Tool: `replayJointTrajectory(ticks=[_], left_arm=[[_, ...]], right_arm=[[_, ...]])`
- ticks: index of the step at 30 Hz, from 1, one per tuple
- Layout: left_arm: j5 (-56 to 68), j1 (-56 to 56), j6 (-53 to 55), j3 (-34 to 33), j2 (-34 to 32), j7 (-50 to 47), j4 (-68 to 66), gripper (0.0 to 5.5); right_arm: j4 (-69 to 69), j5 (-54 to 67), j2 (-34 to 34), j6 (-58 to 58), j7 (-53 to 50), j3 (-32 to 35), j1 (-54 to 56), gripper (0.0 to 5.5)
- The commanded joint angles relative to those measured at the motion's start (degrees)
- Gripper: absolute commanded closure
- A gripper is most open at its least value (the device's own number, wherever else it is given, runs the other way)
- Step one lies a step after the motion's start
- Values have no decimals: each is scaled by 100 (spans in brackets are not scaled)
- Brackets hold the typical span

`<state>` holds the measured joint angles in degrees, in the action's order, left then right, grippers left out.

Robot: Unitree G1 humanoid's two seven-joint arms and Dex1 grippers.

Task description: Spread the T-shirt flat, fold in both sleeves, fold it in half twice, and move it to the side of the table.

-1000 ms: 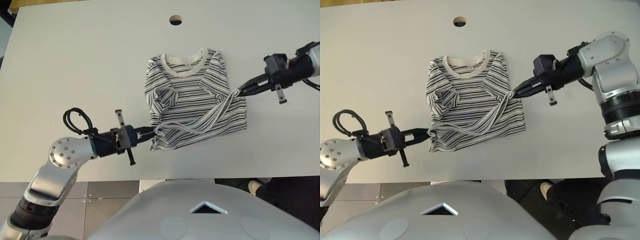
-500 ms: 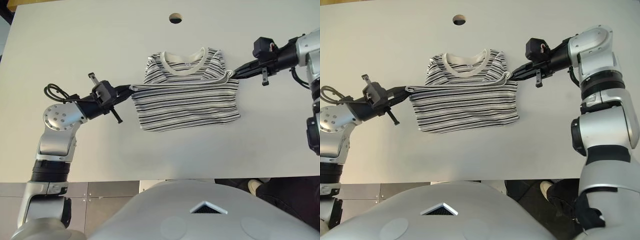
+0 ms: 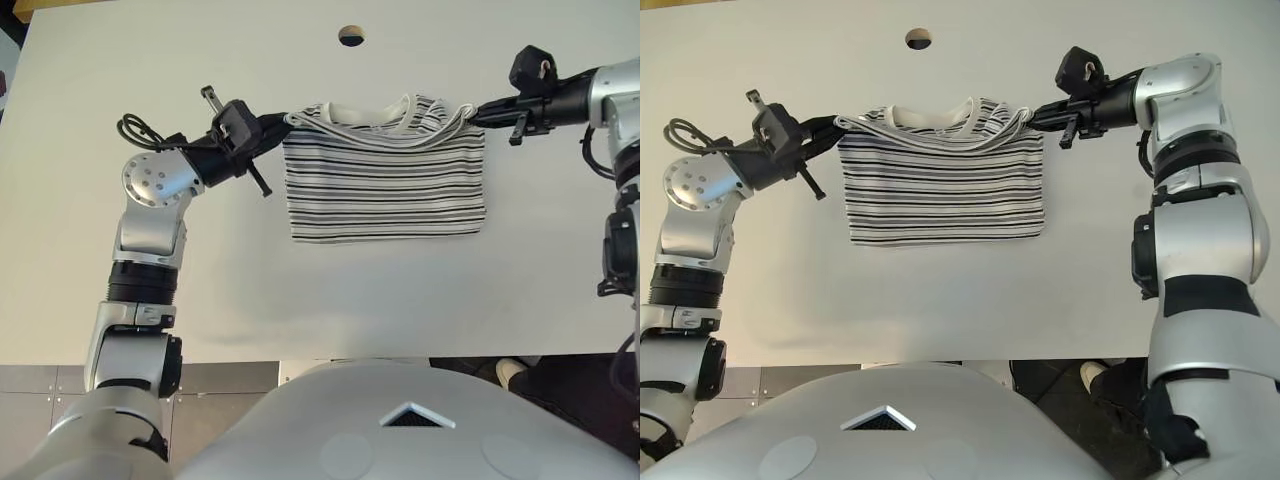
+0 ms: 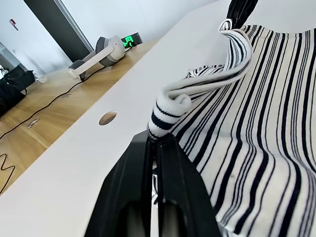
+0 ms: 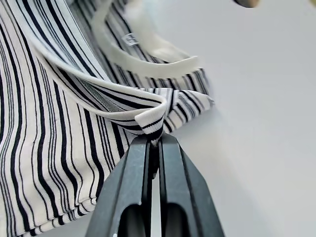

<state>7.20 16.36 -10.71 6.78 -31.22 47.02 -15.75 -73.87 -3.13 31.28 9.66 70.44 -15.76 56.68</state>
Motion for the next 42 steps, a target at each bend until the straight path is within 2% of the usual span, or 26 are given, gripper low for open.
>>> replayJointTrajectory(ticks=[1,7,19,21,32,34,36,39,42], left_arm=[[-216,507,-210,-73,28,-67,-726,540],[-658,766,-754,-58,50,-457,-1746,540],[-1009,1099,-1122,-101,383,-1174,-2576,540],[-1090,1206,-1151,-66,483,-1297,-2801,540],[-1230,1213,-1180,-145,533,-1692,-3483,362],[-1545,1286,-1256,-63,313,-1964,-3739,355],[-1665,1359,-1368,-152,32,-2194,-3958,355],[-1433,1279,-1672,-455,-317,-2138,-3706,355],[-1159,1274,-1916,-534,-365,-1775,-3095,355]], right_arm=[[-105,-214,-132,-96,-557,168,130,537],[-172,-379,-442,-11,-1259,376,106,537],[-268,-572,-1018,-118,-1923,614,202,537],[-289,-583,-1042,-145,-2175,682,205,502],[-408,-706,-978,-530,-3195,1069,314,293],[-405,-735,-839,-504,-3374,1116,224,261],[-362,-732,-795,-306,-3199,1136,178,225],[-158,-655,-965,245,-2261,1049,149,220],[276,-516,-1123,971,-1488,995,-118,220]])
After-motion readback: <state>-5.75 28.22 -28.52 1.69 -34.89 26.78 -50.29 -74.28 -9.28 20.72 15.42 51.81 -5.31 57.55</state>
